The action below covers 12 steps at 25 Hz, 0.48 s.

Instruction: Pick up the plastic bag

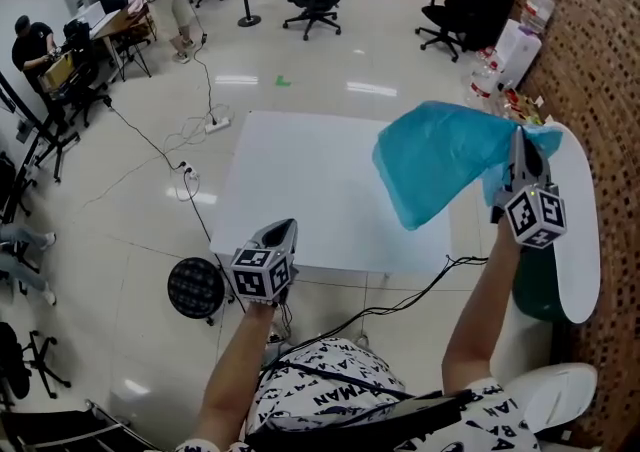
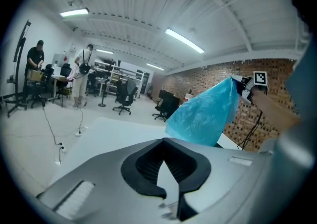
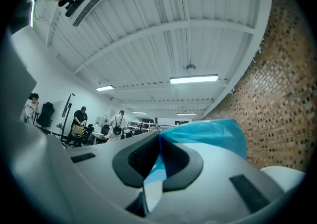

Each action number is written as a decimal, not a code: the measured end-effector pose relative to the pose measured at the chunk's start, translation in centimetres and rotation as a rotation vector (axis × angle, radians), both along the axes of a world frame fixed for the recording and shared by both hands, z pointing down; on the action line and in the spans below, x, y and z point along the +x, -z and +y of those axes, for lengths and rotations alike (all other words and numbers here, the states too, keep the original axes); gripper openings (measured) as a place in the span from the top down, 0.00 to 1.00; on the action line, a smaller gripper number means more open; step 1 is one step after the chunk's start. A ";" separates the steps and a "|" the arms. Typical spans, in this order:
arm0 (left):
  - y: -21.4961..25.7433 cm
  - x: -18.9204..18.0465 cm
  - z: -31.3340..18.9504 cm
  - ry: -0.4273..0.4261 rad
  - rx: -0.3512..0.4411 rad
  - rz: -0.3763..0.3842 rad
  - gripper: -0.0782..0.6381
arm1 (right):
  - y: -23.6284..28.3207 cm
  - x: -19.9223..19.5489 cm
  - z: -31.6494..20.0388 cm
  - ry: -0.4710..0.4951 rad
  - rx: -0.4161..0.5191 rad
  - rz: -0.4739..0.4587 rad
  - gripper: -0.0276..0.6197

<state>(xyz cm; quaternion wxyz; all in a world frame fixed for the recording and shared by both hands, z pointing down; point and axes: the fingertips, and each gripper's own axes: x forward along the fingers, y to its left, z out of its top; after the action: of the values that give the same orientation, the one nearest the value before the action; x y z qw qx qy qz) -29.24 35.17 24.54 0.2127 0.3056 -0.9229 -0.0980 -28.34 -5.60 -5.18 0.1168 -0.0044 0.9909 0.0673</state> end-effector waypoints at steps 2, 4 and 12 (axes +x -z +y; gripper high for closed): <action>-0.1 0.0 -0.2 0.000 0.001 0.001 0.89 | -0.4 0.5 -0.6 -0.010 -0.010 -0.003 0.95; -0.2 0.1 -0.4 -0.001 -0.001 0.000 0.89 | -0.8 0.7 -1.0 -0.017 -0.021 0.002 0.95; -0.4 0.8 0.1 0.007 -0.001 0.006 0.89 | -1.3 1.3 -3.7 -0.079 -0.013 0.032 0.95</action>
<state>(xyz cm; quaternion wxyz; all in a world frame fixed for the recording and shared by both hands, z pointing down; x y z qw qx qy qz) -28.43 35.24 24.97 0.2153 0.3022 -0.9233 -0.0991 -27.01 -9.28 -3.91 0.0980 -0.0432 0.9921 0.0655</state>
